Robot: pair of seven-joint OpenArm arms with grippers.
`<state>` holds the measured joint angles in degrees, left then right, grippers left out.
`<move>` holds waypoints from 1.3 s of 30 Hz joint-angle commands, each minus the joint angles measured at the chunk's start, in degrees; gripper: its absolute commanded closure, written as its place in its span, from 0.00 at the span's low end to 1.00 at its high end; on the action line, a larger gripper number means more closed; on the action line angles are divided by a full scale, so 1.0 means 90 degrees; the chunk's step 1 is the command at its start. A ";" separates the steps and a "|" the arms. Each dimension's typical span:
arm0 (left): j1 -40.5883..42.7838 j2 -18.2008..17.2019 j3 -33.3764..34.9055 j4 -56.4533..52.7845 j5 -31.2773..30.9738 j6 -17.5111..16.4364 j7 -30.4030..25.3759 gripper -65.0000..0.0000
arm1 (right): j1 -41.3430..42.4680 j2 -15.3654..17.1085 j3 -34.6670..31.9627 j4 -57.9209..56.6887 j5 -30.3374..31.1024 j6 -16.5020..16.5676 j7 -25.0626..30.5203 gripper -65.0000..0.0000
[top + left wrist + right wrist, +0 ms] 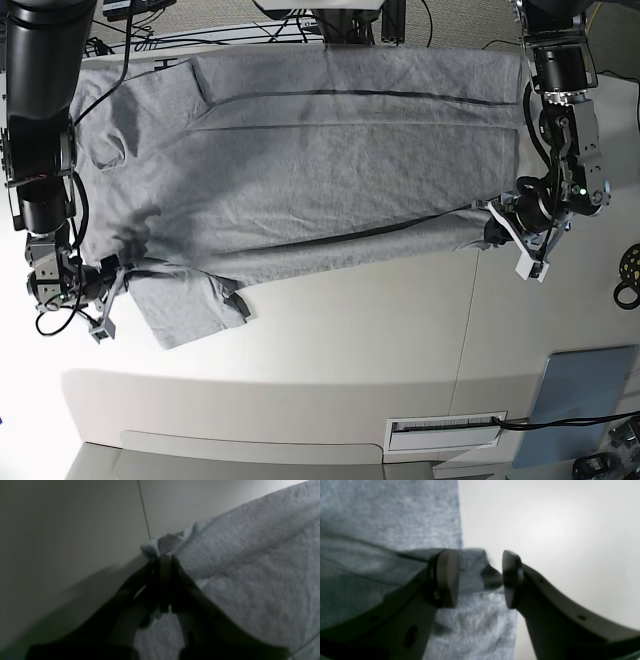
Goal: Fold the T-shirt properly
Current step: 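Lift the opposite edge with both grippers and fold it over the shirt, then lay the folded edge down with both grippers, forming a long strip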
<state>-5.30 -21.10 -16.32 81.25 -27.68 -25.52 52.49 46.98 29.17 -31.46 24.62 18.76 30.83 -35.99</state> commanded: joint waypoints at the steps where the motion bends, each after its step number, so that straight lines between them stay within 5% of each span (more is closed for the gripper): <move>1: -0.0117 -0.0090 -0.0036 0.0112 -0.0053 -0.0002 -0.0117 1.00 | 0.0243 0.0092 0.0039 0.0027 0.0024 -0.0083 0.0153 0.57; 11: -0.0119 -0.0090 -0.0036 0.0112 -0.0078 -0.0002 -0.0117 1.00 | -0.0330 -0.0095 0.0039 -0.0005 0.0435 0.0175 -0.0369 0.58; 17: -0.0117 -0.0090 -0.0036 0.0112 -0.0075 -0.0002 -0.0112 1.00 | -0.0476 -0.0204 0.0039 0.0002 0.0410 0.0641 -0.0665 1.00; 23: -0.0117 -0.0090 -0.0036 0.0112 -0.0075 -0.0002 -0.0114 1.00 | -0.0440 -0.0131 0.0080 0.0146 0.0413 0.0619 -0.0629 1.00; 31: -0.0114 -0.0090 -0.0039 0.0112 -0.0078 -0.0002 -0.0119 1.00 | -0.0627 0.0755 0.1146 0.1880 0.1443 0.0612 -0.1484 1.00; 39: -0.0097 -0.0092 -0.0041 0.0114 -0.0080 -0.0005 -0.0109 1.00 | -0.2351 0.1741 0.2346 0.4481 0.2072 0.0454 -0.1887 1.00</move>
<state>-5.19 -21.08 -16.36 81.28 -27.70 -25.52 52.38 23.79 42.83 -11.33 64.31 37.30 35.35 -53.91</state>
